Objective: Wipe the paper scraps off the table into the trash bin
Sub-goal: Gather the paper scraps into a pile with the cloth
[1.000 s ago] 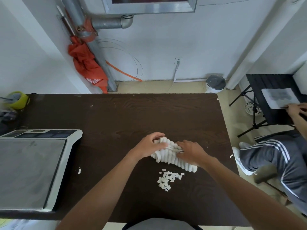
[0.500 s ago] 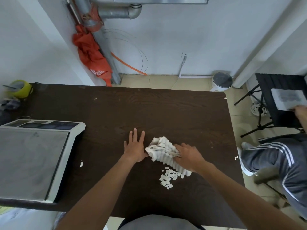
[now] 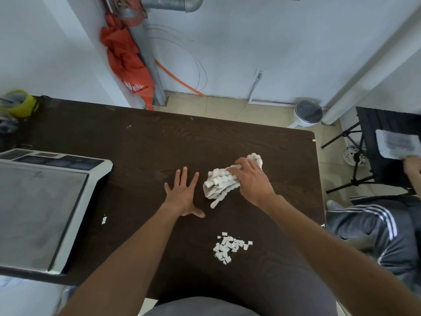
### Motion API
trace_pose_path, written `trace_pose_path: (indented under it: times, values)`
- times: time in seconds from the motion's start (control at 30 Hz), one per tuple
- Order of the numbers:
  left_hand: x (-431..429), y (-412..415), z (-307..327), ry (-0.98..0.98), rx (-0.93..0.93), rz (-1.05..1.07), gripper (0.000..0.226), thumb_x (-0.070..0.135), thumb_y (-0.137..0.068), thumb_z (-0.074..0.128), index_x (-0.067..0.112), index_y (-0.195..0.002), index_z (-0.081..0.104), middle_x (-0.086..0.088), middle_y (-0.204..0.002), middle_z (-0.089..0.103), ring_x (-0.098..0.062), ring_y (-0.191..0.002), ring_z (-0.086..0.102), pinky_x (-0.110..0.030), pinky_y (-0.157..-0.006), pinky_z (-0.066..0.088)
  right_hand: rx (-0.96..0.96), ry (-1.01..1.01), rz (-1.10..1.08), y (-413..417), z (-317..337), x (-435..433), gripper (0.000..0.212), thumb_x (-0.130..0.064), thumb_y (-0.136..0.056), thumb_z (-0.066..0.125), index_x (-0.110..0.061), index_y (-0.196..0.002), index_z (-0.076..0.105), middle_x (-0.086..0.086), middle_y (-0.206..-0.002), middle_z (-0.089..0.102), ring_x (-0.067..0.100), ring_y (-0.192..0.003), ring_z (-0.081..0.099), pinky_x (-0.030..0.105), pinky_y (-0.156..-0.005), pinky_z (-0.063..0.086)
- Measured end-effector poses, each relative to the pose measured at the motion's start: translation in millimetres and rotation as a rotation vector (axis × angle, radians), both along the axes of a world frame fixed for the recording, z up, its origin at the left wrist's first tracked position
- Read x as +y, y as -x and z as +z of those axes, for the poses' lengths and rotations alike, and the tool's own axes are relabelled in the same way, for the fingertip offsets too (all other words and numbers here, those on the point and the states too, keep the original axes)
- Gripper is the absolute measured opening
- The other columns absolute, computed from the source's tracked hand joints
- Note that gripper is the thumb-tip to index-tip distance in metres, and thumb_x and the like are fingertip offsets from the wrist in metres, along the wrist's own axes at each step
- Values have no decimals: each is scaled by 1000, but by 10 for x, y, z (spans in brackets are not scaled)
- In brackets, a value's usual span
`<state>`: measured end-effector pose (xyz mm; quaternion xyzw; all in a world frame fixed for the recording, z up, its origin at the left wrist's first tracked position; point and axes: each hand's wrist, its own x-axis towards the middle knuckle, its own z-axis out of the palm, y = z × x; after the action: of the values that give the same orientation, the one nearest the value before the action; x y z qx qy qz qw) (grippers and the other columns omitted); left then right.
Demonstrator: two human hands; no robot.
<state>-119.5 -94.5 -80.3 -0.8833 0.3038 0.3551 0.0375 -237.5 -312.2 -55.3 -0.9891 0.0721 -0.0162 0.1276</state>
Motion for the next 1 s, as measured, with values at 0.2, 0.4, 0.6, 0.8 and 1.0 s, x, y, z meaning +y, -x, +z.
trace_pose_path:
  times: [0.2,0.4,0.6,0.8,1.0]
  values:
    - [13,-22,-153,-37,-34,-50,140,74,-64,76,29,-159,-16,-10,-156,-44,-32,-144,-40,-70,-117,2,-107,150,218,-601,15,171,49,-6,-80,66,-23,-126,61,7,-143,48,28,-144,29,49,-121,17]
    - [7,-25,-218,-29,-18,-45,136,73,-66,74,26,-160,-13,-12,-162,-33,-33,-143,-41,-70,-116,-5,-123,235,351,-1261,67,170,47,-15,-81,70,-24,-125,59,5,-149,41,28,-149,16,51,-121,7]
    - [-9,-16,-176,-57,24,-13,144,66,-67,79,32,-152,-32,-12,-165,-19,-36,-151,-22,-71,-115,-9,-70,155,372,-1792,-31,349,39,-13,-90,57,-19,-128,55,6,-148,41,26,-148,17,52,-119,12]
    - [-40,-1,-150,-65,17,-27,145,65,-69,78,32,-148,-39,-12,-165,-22,-37,-151,-24,-71,-115,-8,-17,100,345,-1908,-244,393,40,-15,-90,57,-18,-130,53,5,-148,43,23,-148,17,48,-120,13]
    - [-33,4,-138,-55,28,-37,144,64,-70,78,30,-150,-36,-11,-151,-51,-33,-140,-45,-71,-116,-6,50,79,161,-1974,-187,-32,48,-13,-88,61,-20,-134,51,4,-149,41,23,-147,21,47,-120,13]
